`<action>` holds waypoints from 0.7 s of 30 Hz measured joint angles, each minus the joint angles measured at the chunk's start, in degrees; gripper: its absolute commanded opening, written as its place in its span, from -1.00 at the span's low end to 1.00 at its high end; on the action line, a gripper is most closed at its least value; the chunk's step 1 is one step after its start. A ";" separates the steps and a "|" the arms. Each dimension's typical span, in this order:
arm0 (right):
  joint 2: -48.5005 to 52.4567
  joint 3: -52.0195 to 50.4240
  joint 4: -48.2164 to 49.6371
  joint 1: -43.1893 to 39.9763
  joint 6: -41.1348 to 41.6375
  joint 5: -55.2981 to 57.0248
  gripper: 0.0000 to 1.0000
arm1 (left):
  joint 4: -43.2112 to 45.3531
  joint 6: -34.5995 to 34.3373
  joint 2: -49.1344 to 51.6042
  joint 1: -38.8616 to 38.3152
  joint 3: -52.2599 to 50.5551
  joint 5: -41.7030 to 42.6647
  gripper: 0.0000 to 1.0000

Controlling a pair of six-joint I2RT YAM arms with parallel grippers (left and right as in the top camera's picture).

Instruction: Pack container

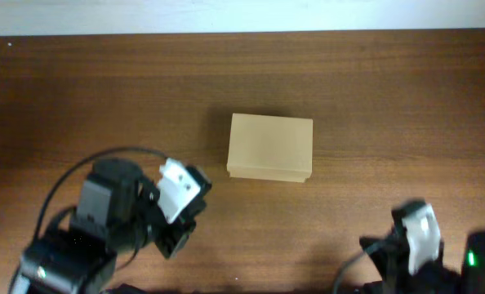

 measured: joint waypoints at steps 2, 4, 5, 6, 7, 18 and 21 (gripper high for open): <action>-6.08 -3.48 -2.54 0.00 0.02 0.81 -0.93 | 1.03 -2.10 -5.92 0.04 -7.23 0.00 -0.96; -13.03 -8.26 -5.92 -0.02 0.17 0.74 -0.92 | 0.96 -4.76 -11.69 0.04 -12.07 0.31 -0.96; -16.55 -10.84 -7.48 0.00 0.68 0.37 -0.93 | 1.03 -6.08 -14.12 0.04 -13.38 0.92 -0.96; -19.21 -12.63 -8.66 0.00 1.49 0.07 -0.92 | 1.01 -7.02 -15.67 0.04 -14.21 1.38 -0.96; -22.45 -14.45 -10.01 0.00 2.34 -0.15 -0.93 | 0.96 -8.04 -17.57 0.04 -15.39 1.90 -0.96; -26.99 -15.50 -10.29 0.00 11.23 -0.79 0.98 | 0.74 -10.88 -18.47 0.04 -16.55 2.62 0.99; -26.99 -15.50 -10.29 0.00 11.72 -0.79 0.98 | 0.74 -10.91 -18.47 0.04 -16.55 2.60 0.99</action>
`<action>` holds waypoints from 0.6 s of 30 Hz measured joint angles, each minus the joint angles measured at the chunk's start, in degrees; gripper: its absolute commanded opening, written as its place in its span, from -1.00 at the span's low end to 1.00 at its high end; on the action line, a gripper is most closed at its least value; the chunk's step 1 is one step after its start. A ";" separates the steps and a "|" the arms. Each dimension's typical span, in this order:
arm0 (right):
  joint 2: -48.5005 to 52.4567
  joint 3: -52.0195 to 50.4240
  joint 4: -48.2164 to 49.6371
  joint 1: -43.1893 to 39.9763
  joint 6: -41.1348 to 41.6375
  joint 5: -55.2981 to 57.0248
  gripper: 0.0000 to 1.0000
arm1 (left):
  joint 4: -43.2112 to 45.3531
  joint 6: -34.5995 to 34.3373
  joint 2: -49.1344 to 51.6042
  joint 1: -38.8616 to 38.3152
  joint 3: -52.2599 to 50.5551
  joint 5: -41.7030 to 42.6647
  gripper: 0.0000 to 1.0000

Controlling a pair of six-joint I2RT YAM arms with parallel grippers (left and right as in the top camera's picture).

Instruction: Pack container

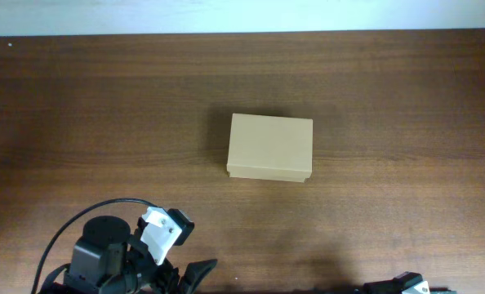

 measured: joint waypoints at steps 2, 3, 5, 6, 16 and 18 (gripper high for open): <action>0.00 0.00 0.00 0.00 0.07 0.00 0.99 | 0.00 0.00 0.00 0.00 0.00 0.02 0.99; 0.00 0.00 0.00 0.00 0.04 0.00 0.99 | 0.00 0.00 0.00 0.00 0.00 0.00 0.99; 0.00 0.00 0.00 0.00 0.11 0.00 0.99 | -0.02 0.02 0.00 0.00 0.00 0.00 0.99; 0.00 0.00 0.00 0.00 0.04 0.00 0.99 | 0.00 0.04 -0.28 0.00 -0.02 -0.68 0.99; -0.02 -0.04 0.00 0.00 0.09 -0.20 0.98 | 16.92 6.51 -14.49 4.98 -11.69 -18.49 0.99; -0.02 -0.04 -0.02 -0.02 0.11 -0.22 0.98 | 21.00 6.91 -18.14 6.16 -18.71 -20.04 0.99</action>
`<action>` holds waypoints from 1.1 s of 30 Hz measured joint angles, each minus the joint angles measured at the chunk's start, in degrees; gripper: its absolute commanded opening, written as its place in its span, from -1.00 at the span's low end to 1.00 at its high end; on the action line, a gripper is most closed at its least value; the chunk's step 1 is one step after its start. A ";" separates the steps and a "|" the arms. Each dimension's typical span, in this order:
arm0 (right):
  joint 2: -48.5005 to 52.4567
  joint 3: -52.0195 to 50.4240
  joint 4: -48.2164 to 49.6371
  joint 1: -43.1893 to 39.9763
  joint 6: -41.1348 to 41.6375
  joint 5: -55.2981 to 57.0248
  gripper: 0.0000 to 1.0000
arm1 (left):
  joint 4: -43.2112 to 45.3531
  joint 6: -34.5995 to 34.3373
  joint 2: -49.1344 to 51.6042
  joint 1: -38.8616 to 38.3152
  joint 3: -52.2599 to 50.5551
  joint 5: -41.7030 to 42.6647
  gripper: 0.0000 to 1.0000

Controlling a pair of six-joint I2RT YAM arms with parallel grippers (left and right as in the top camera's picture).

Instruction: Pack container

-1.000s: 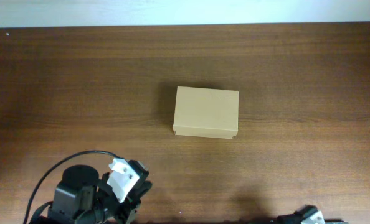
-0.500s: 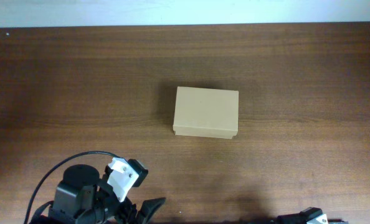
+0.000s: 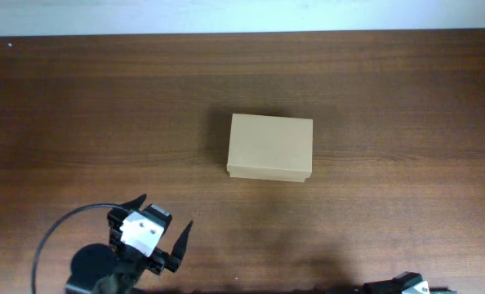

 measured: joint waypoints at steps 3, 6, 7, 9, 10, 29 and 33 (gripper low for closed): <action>0.00 0.00 0.02 0.02 0.02 -0.02 0.98 | 4.26 0.26 -6.27 1.42 -9.25 -0.87 0.99; 0.00 0.00 0.02 0.02 0.09 -0.04 0.98 | 5.27 0.17 -9.60 2.34 -14.82 -1.07 0.99; 0.00 0.00 0.02 0.02 0.13 -0.07 0.98 | 5.44 0.00 -10.73 2.67 -17.03 -1.18 0.99; 0.00 0.00 0.02 0.02 0.13 -0.17 0.98 | 5.64 -0.04 -11.67 2.78 -19.12 -1.25 0.99; 0.00 0.00 0.02 0.02 0.11 -0.20 0.98 | 5.86 -0.09 -11.87 2.78 -20.37 -1.25 0.99; 0.00 0.00 0.02 0.02 0.13 -0.20 0.98 | 6.05 -0.24 -11.91 2.82 -22.80 -1.25 0.99; 0.00 0.00 0.02 0.02 0.15 -0.20 0.98 | 6.05 -0.24 -11.91 2.82 -22.80 -1.25 0.99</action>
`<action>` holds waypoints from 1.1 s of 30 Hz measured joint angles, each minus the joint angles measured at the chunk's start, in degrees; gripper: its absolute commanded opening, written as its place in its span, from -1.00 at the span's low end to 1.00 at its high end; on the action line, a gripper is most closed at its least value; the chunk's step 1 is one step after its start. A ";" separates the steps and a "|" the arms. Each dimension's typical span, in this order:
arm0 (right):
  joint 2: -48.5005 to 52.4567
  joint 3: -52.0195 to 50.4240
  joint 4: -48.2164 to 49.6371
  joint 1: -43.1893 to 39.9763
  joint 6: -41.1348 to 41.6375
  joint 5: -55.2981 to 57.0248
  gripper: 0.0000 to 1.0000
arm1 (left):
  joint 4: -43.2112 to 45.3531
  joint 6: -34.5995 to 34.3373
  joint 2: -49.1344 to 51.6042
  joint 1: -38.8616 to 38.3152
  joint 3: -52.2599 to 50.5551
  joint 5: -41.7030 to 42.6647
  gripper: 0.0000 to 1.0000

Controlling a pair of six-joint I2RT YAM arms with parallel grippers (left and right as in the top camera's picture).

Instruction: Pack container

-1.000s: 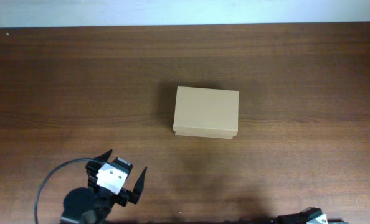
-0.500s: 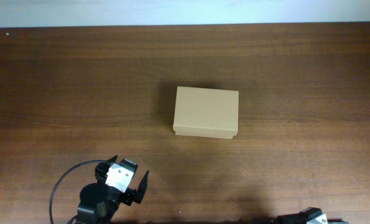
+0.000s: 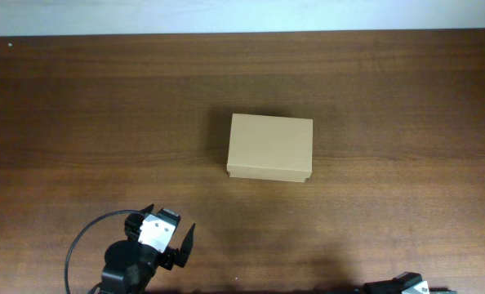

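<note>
A closed tan cardboard box (image 3: 270,147) lies flat near the middle of the brown wooden table (image 3: 79,106), lid on. My left gripper (image 3: 168,232) is at the front left edge, well short of the box, fingers spread apart and open with nothing between them. Of my right arm only a small white and black part (image 3: 406,286) shows at the bottom right edge; its fingers are out of view.
A pale wall strip (image 3: 242,15) runs along the table's far edge. A black cable (image 3: 77,245) loops beside the left arm.
My left gripper has shifted slightly right and nearer the front edge, fingers still spread. The box and the right arm's visible part have not moved.
At first both arms were over the front of the table, the left gripper near the box's front left corner. Then both were drawn back to the front edge, the right almost out of view. The left gripper then stood open, pointing toward the box, and stays there.
</note>
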 measured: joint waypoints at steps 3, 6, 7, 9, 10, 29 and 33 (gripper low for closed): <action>-0.04 -0.20 2.23 0.00 -0.22 0.85 0.98 | 0.00 0.00 0.00 0.00 0.00 0.00 0.99; -0.20 -2.80 18.01 0.00 -0.39 0.92 0.99 | 0.00 0.00 -0.07 0.00 -0.02 0.00 0.99; -1.20 -6.23 29.68 0.00 -0.68 0.90 0.98 | -0.11 0.00 -0.13 0.00 -0.02 0.00 0.99; -3.98 -14.62 44.59 0.00 -1.07 2.73 0.99 | -0.04 0.00 -0.15 0.00 -0.02 -0.02 0.99; -5.40 -19.17 47.78 0.00 -1.16 4.59 0.98 | -0.02 -0.02 -0.15 0.00 -0.04 -0.09 0.99; -5.77 -49.88 64.83 0.92 -4.61 18.99 0.98 | -0.04 0.00 -0.26 0.00 -0.07 -0.24 0.99; -5.77 -49.88 64.83 2.14 -8.90 19.06 0.98 | -0.04 0.00 -0.26 0.00 -0.07 -0.24 0.99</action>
